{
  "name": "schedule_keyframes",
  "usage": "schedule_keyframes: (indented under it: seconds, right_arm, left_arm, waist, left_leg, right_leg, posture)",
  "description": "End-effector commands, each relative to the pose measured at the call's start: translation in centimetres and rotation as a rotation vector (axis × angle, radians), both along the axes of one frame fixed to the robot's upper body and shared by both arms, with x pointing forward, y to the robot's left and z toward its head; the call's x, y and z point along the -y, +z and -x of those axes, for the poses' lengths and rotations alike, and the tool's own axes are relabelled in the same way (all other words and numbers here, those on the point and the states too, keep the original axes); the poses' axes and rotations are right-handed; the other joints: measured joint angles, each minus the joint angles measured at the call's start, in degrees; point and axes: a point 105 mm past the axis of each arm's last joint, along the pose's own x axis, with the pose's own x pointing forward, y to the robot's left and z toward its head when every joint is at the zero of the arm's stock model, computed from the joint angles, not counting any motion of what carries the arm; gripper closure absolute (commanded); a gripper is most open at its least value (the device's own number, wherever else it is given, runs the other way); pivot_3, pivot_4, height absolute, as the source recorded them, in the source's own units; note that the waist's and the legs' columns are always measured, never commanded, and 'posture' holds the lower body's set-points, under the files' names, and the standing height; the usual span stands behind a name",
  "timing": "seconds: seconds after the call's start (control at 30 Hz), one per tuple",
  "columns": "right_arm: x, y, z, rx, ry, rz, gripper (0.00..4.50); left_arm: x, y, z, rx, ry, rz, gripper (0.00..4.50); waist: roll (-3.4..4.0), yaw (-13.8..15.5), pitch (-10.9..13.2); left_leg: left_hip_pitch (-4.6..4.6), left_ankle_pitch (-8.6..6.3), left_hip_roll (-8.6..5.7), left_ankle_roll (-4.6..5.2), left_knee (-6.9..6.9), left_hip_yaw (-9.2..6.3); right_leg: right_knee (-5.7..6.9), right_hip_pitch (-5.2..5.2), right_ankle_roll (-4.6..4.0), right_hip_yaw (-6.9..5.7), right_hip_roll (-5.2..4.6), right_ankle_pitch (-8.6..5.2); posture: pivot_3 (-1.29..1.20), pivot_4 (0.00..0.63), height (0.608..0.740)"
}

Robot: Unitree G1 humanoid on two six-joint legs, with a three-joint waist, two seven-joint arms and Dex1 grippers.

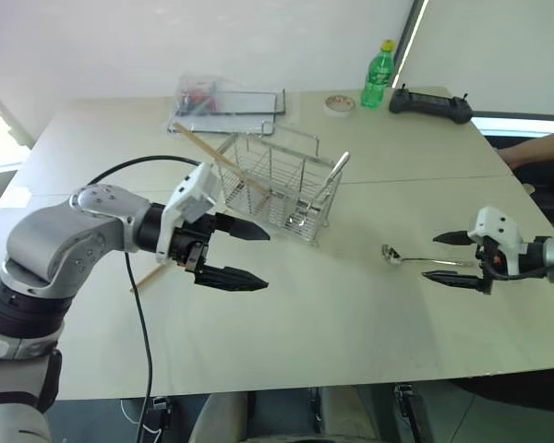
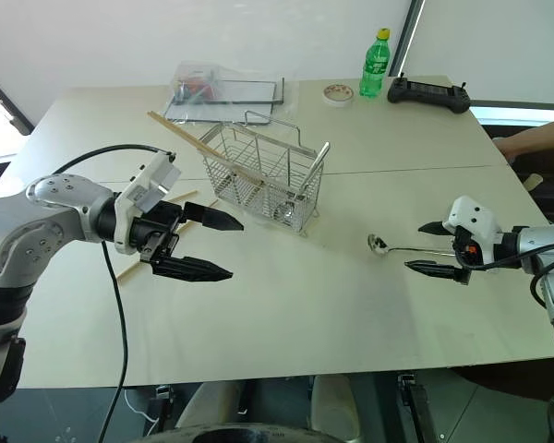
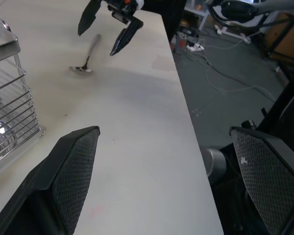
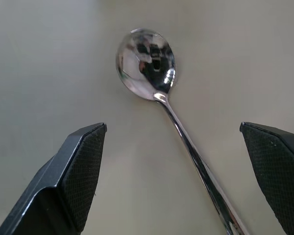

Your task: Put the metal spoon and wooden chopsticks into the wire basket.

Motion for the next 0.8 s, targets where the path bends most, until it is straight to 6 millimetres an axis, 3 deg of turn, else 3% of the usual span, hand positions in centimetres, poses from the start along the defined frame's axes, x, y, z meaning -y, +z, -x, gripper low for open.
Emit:
schedule_keyframes:
  seconds: [0.03,0.4,0.8]
  right_arm:
    - [0.0,0.5,-0.6,0.025,0.014,-0.005,0.01]
    - [-0.5,-1.3,-1.3,0.001,0.019,-0.012,0.01]
    - [-0.4,-1.8,-1.9,0.010,-0.015,0.004,0.01]
  left_arm:
    - [-0.1,0.5,0.3,0.044,-0.019,-0.010,0.04]
    - [-0.5,0.6,0.3,0.074,-0.005,-0.021,0.04]
    - [-0.3,1.1,0.0,0.096,-0.007,0.007,0.04]
  waist:
    - [0.00,0.0,0.0]
    - [0.01,0.0,0.0]
    - [0.01,0.0,0.0]
  left_leg:
    - [0.00,0.00,0.00,0.00,0.00,0.00]
    - [0.06,0.01,-0.01,-0.01,0.01,-0.01]
    - [0.40,0.01,-0.01,-0.01,0.00,0.02]
  right_leg:
    - [0.00,0.00,0.00,0.00,0.00,0.00]
    - [0.05,0.03,0.01,0.03,0.00,0.01]
    - [0.06,0.33,0.01,0.06,0.01,0.00]
  posture:
    - [0.00,0.150,0.725]
    - [0.00,0.150,0.725]
    - [0.00,0.150,0.725]
